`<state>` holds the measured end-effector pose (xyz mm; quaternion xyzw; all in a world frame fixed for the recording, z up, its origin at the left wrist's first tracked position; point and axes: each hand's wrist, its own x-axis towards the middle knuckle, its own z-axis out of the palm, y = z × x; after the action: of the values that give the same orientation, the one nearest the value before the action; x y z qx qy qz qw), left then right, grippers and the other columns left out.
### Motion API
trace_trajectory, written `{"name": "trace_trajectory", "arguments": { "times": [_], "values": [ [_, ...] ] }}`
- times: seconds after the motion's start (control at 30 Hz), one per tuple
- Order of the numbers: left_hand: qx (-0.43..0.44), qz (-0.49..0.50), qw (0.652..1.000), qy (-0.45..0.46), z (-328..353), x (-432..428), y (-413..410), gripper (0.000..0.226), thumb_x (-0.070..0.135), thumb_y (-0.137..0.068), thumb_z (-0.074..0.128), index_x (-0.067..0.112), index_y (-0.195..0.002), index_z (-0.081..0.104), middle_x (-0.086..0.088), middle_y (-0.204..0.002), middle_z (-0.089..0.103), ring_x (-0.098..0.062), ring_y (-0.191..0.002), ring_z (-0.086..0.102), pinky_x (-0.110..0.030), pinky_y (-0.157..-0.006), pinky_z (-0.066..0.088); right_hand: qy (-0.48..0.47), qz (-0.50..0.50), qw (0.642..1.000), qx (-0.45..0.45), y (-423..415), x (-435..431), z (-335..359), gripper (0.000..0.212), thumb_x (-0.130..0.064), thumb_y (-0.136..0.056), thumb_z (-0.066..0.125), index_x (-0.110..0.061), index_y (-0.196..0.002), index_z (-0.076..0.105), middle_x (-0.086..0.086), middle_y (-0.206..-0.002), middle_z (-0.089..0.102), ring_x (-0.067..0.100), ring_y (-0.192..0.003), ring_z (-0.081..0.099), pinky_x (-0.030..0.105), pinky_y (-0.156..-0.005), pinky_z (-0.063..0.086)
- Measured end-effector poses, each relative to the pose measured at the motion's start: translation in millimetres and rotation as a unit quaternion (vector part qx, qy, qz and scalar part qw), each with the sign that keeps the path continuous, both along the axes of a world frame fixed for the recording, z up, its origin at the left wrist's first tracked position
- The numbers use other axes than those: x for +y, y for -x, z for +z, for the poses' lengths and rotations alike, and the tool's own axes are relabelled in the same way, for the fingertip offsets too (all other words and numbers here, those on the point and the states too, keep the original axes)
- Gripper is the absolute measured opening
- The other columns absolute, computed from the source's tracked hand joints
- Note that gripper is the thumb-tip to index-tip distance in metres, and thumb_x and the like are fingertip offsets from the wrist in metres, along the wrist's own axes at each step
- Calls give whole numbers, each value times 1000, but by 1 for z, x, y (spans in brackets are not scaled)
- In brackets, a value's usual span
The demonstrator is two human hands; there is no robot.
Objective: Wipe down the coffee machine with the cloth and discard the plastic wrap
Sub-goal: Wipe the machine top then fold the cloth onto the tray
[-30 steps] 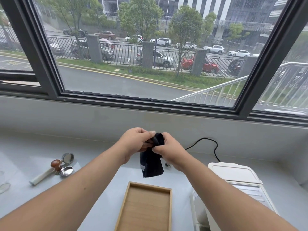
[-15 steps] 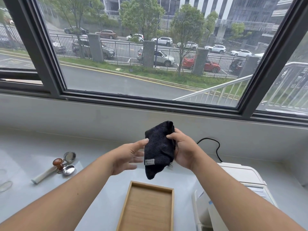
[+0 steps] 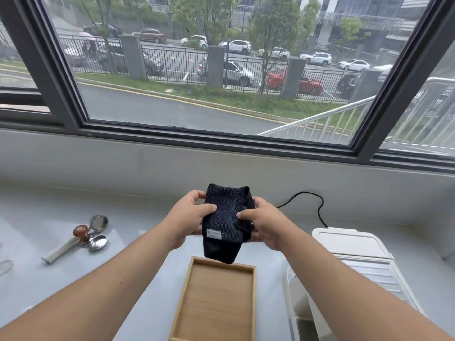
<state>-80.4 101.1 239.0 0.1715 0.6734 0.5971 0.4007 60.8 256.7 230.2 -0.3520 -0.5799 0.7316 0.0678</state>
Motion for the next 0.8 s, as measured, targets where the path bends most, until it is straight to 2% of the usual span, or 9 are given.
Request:
{"name": "trace_trajectory", "arguments": {
  "times": [0.27, 0.37, 0.47, 0.57, 0.8],
  "values": [
    [18, -19, 997, 70, -56, -10, -4, 18, 13, -99, 65, 24, -113, 61, -8, -95, 76, -18, -71, 74, -36, -60, 61, -3, -11, 999, -42, -11, -11, -52, 30, -2, -93, 63, -19, -118, 58, 9, -110, 73, 22, -69, 77, 48, -60, 63],
    [16, -27, 996, 84, -72, -12, -7, 17, 14, -100, 65, 25, -112, 61, -4, -90, 74, -16, -68, 74, -34, -57, 60, 1, -19, 998, -55, -15, -16, -69, 30, -2, -94, 63, -21, -117, 59, 7, -109, 74, 22, -71, 77, 52, -64, 65],
    [14, -28, 994, 103, -89, -15, -10, 19, 16, -100, 66, 26, -115, 61, -7, -96, 74, -16, -69, 75, -36, -58, 62, 20, -21, 998, -62, -19, -21, -85, 32, -2, -95, 62, -24, -118, 58, 7, -112, 74, 23, -74, 79, 48, -61, 64],
    [9, -26, 992, 123, -106, -21, -16, 19, 18, -100, 66, 28, -115, 61, -7, -98, 76, -15, -71, 76, -37, -59, 62, 31, -20, 997, -72, -23, -27, -100, 35, -1, -95, 61, -26, -118, 58, 8, -116, 74, 27, -83, 80, 51, -63, 64],
    [-5, -32, 987, 154, -144, -28, -25, 17, 19, -100, 63, 29, -114, 60, -2, -96, 76, -13, -69, 75, -37, -59, 62, 29, -10, 994, -104, -32, -37, -137, 35, -2, -96, 59, -29, -117, 58, 8, -115, 71, 20, -68, 77, 43, -56, 62]
  ]
}}
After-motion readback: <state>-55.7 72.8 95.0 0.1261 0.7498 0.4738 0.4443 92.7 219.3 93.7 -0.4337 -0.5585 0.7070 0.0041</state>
